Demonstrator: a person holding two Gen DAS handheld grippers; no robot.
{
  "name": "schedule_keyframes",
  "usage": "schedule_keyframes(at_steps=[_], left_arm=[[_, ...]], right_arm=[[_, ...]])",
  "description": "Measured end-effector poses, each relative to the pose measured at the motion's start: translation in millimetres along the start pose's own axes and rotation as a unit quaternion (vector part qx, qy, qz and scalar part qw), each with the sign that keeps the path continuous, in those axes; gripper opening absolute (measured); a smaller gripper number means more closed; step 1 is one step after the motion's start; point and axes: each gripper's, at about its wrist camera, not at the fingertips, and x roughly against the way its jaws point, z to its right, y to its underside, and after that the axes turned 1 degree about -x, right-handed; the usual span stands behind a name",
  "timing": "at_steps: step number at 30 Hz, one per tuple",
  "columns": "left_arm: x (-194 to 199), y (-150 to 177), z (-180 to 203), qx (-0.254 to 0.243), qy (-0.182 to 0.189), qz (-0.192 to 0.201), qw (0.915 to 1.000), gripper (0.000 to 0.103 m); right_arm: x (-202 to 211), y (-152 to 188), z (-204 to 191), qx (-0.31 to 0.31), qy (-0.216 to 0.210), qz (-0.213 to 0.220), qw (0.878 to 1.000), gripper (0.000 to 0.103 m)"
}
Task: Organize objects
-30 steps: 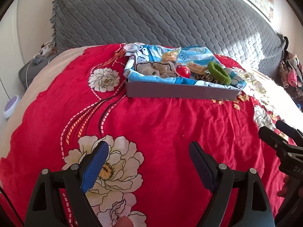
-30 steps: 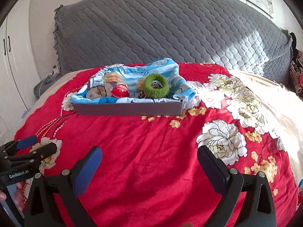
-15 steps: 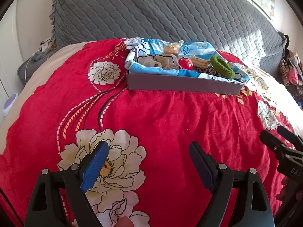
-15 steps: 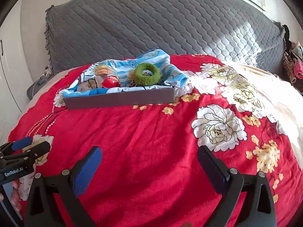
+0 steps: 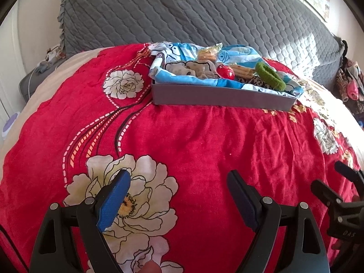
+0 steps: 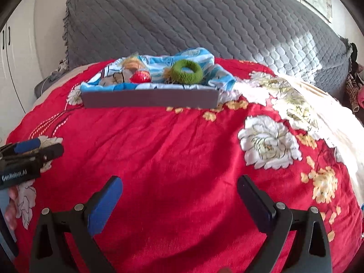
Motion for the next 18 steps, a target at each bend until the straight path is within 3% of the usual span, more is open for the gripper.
schedule_keyframes(at_steps=[18], left_arm=[[-11.7, 7.3, 4.3, -0.009, 0.007, -0.005, 0.9999, 0.087]], right_arm=[[-3.9, 1.7, 5.0, -0.013, -0.012, 0.008, 1.0, 0.101]])
